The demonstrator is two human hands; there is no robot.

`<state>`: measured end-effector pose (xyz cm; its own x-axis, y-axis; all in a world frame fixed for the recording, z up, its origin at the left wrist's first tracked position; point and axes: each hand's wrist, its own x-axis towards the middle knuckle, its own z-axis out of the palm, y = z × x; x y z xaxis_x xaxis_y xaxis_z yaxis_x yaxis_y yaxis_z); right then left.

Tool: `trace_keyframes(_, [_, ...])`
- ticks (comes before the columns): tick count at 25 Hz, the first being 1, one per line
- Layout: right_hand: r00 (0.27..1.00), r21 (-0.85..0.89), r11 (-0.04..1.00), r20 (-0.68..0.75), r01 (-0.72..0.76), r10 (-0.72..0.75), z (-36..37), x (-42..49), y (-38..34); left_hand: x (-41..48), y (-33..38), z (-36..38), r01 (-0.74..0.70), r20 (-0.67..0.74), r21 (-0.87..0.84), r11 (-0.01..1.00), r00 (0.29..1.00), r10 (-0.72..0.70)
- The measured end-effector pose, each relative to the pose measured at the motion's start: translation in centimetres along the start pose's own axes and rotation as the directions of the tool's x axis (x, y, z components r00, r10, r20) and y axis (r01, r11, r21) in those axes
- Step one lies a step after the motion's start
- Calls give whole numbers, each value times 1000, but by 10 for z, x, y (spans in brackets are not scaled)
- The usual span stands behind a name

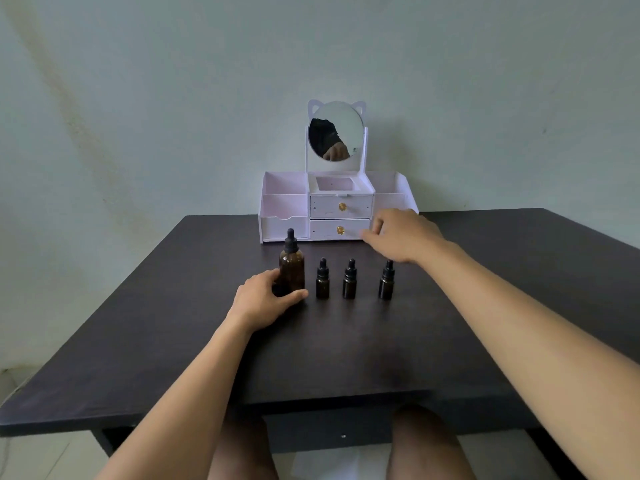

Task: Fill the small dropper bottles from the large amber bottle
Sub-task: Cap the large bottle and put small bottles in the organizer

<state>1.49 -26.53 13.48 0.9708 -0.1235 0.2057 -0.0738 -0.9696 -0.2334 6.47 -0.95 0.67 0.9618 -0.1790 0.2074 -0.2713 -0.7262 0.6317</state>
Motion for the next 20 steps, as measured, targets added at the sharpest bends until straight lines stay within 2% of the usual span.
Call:
trace_keyframes(3, [986, -34, 998, 155, -61, 66, 19, -10, 34, -2, 0, -2, 2, 12, -24, 1000, 1000, -2])
trace_keyframes(7, [995, 167, 982, 61, -84, 75, 51, -15, 52, -5, 2, -2, 4, 25, -64, 998, 1000, -3])
trace_keyframes(11, [995, 231, 969, 62, -90, 78, 58, -7, 55, -4, 3, -2, 6, 32, -93, 996, 999, -3])
trace_keyframes(14, [996, 245, 968, 77, -52, 34, 38, 10, 50, -4, 3, -2, 1, 33, -102, 995, 999, 2])
trace_keyframes(17, [1000, 273, 962, -3, -23, 25, 8, 46, 36, 0, 0, 0, -5, 35, -95, 995, 999, 8])
trace_keyframes(20, [983, 291, 957, -174, 1, 52, -12, 90, 20, -1, -2, 1, -12, 29, -86, 996, 999, 15])
